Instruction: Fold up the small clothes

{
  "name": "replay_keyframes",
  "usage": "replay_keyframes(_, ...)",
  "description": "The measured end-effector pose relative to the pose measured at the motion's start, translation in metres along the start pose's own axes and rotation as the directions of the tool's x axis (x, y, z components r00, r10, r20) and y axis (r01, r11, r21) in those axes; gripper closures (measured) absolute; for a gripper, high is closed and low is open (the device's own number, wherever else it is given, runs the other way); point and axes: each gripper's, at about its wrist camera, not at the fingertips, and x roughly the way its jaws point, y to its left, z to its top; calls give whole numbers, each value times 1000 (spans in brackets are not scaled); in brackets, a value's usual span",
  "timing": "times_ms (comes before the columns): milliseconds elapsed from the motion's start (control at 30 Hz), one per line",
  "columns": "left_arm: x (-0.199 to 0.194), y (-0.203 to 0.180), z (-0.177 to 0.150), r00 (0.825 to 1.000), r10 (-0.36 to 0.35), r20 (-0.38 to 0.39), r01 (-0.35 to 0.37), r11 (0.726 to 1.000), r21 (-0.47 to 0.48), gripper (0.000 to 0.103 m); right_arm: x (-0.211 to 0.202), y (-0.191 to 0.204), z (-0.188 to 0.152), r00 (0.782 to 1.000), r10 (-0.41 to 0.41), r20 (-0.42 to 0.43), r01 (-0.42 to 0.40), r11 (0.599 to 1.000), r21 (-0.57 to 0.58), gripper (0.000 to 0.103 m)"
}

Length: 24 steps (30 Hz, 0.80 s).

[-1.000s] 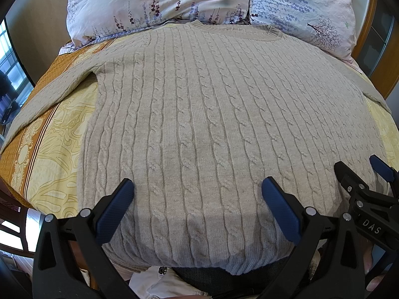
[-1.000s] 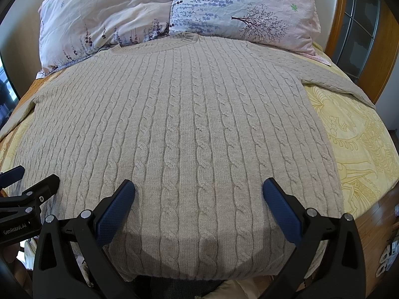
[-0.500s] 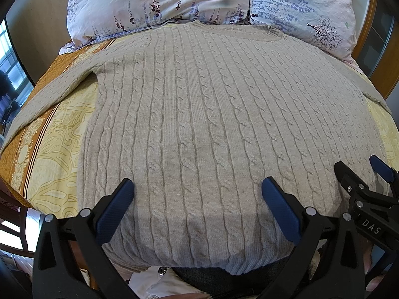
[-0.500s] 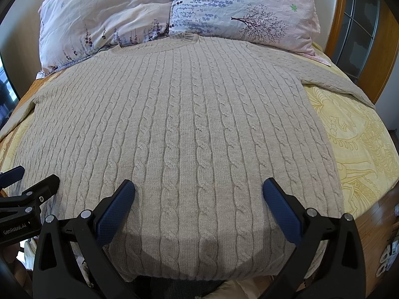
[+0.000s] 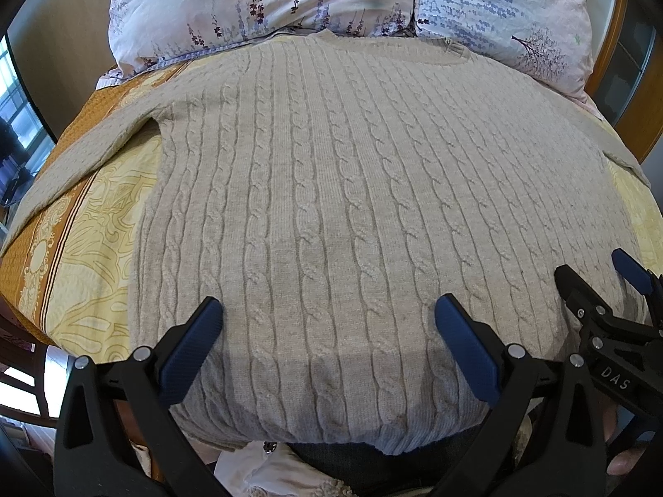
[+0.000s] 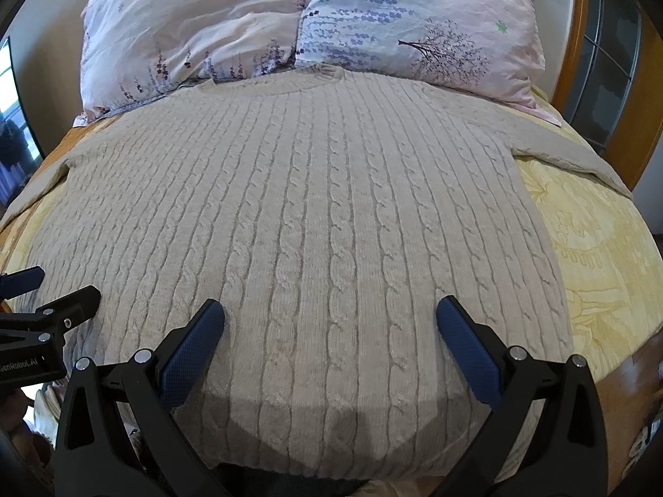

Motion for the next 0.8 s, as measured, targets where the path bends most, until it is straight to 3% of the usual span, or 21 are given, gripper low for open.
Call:
replay_keyframes(267,2,-3,2,1000,0,6,0,999,40,2,4,-14,8,997,73,20,-73,997,-14,1)
replay_keyframes(500,4,-9,18,997,52,60,-57,994,92,2,14,-96,47,999,39,25,-44,972,231,1)
replay_keyframes(600,7,-10,29,994,62,86,-70,993,95,2,23,-146,64,1000,-25,10,20,935,353,10)
replay_keyframes(800,15,-4,53,995,-4,98,-3,997,71,2,46,-238,87,996,-82,-40,90,821,563,21)
